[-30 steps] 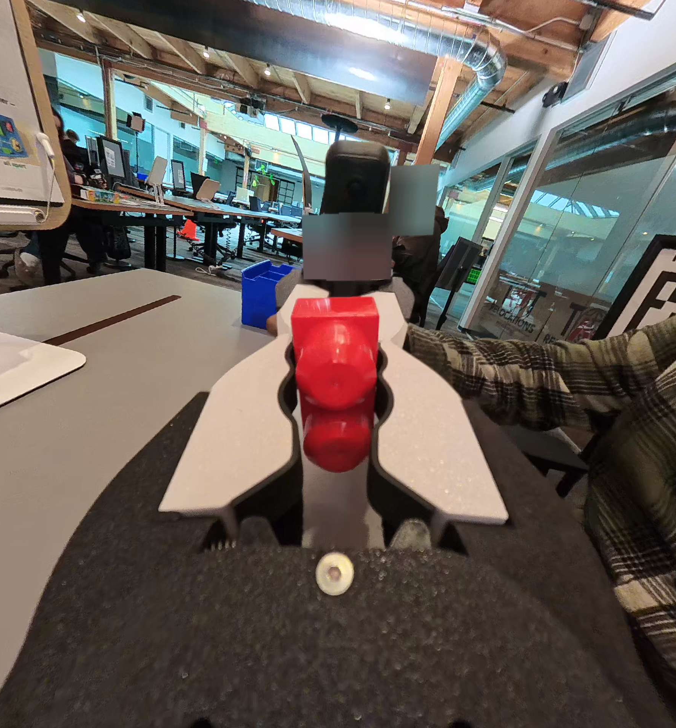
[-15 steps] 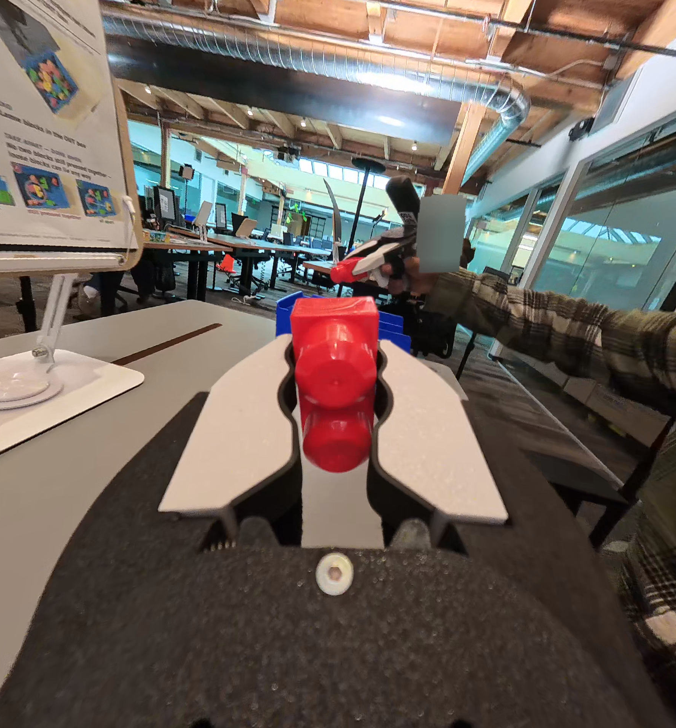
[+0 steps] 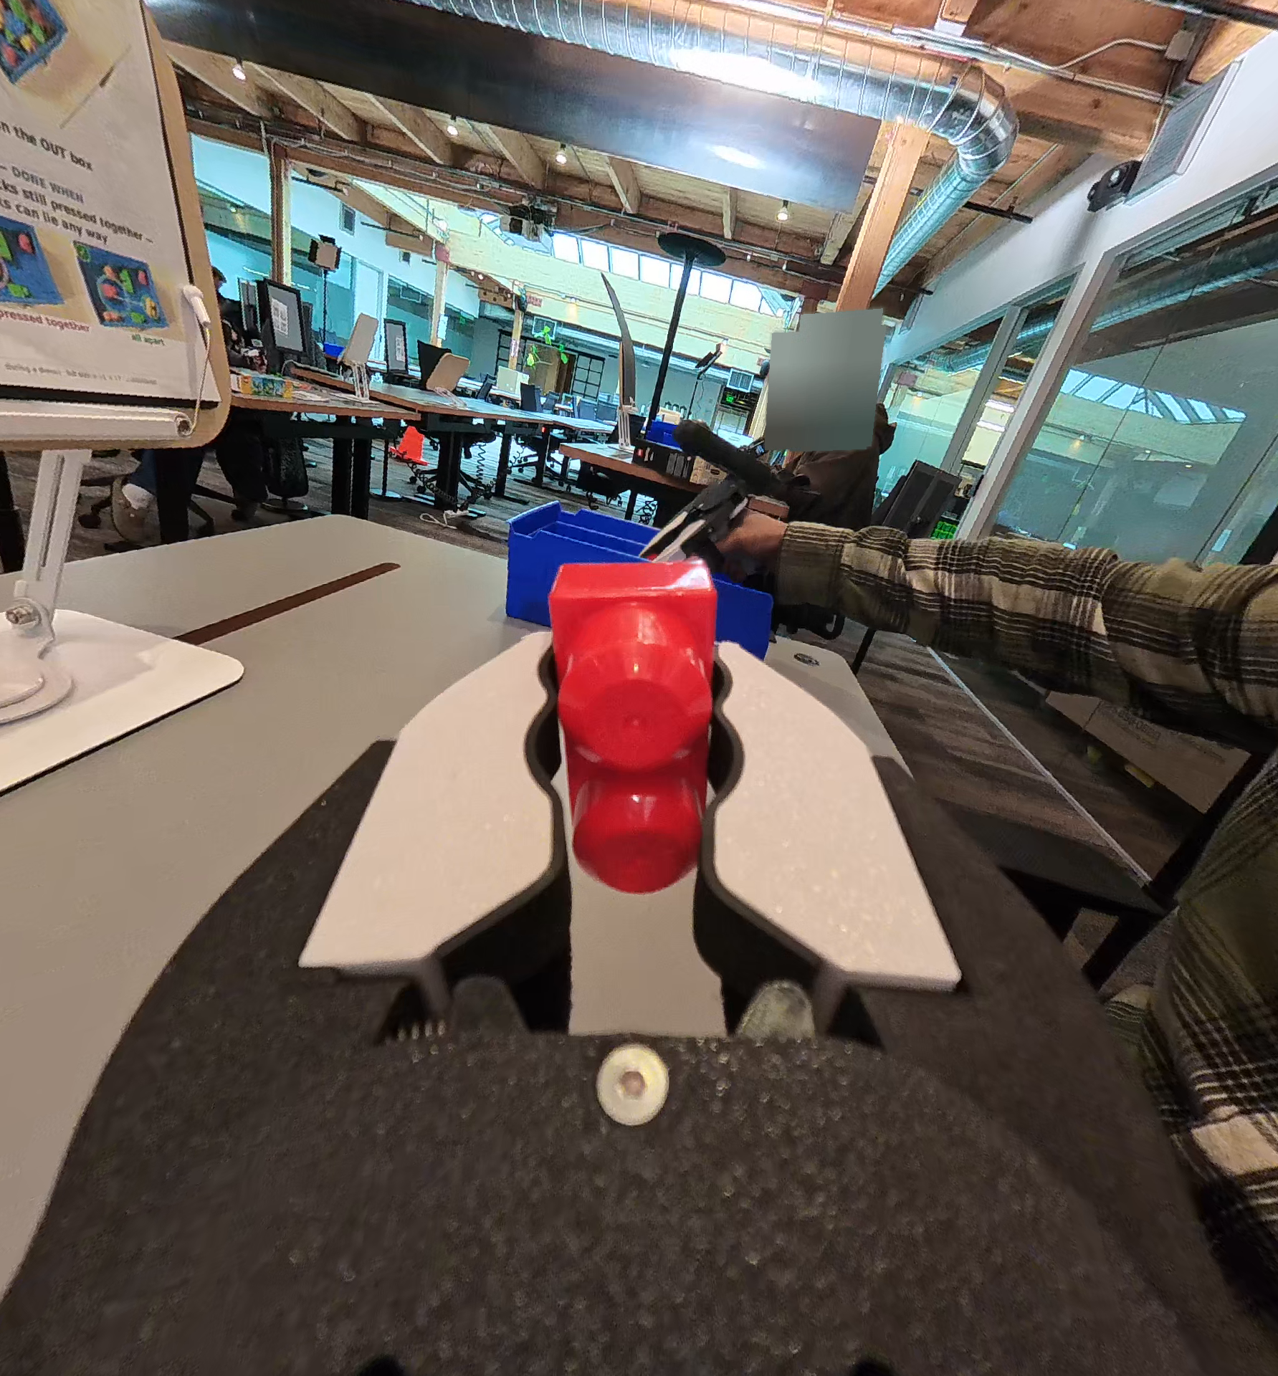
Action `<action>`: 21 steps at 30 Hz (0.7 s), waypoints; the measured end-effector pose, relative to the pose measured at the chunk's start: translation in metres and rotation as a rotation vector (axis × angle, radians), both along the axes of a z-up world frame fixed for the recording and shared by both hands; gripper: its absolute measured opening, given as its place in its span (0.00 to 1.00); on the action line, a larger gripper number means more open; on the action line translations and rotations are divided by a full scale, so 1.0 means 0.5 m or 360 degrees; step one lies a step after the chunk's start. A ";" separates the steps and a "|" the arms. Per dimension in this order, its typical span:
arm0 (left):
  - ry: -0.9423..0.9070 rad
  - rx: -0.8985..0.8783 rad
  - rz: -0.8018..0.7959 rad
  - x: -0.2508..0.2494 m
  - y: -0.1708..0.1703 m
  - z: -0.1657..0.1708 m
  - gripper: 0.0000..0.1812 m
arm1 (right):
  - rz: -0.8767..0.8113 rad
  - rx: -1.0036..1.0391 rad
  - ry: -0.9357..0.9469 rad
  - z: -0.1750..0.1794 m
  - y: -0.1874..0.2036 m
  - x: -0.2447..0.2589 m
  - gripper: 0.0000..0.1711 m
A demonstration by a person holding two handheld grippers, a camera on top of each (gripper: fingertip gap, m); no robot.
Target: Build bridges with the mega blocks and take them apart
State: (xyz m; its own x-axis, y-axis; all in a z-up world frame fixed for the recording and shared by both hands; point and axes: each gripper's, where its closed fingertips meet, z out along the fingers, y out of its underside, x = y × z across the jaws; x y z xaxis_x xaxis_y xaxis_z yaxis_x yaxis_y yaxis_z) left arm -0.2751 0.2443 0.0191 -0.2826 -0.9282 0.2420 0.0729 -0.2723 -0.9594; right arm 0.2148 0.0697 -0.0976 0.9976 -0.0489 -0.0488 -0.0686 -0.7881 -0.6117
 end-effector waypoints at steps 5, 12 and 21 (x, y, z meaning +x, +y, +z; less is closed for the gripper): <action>0.0012 0.0000 0.0002 0.002 0.001 -0.004 0.20 | 0.0008 0.0023 -0.0087 0.038 -0.003 0.006 0.45; 0.0023 0.0016 -0.0001 0.006 -0.003 -0.004 0.20 | 0.0344 0.0316 -0.0233 0.230 0.077 -0.138 0.43; 0.0153 0.0044 -0.0056 0.021 -0.020 -0.028 0.20 | 0.1208 0.0471 -0.0161 0.248 0.215 -0.579 0.44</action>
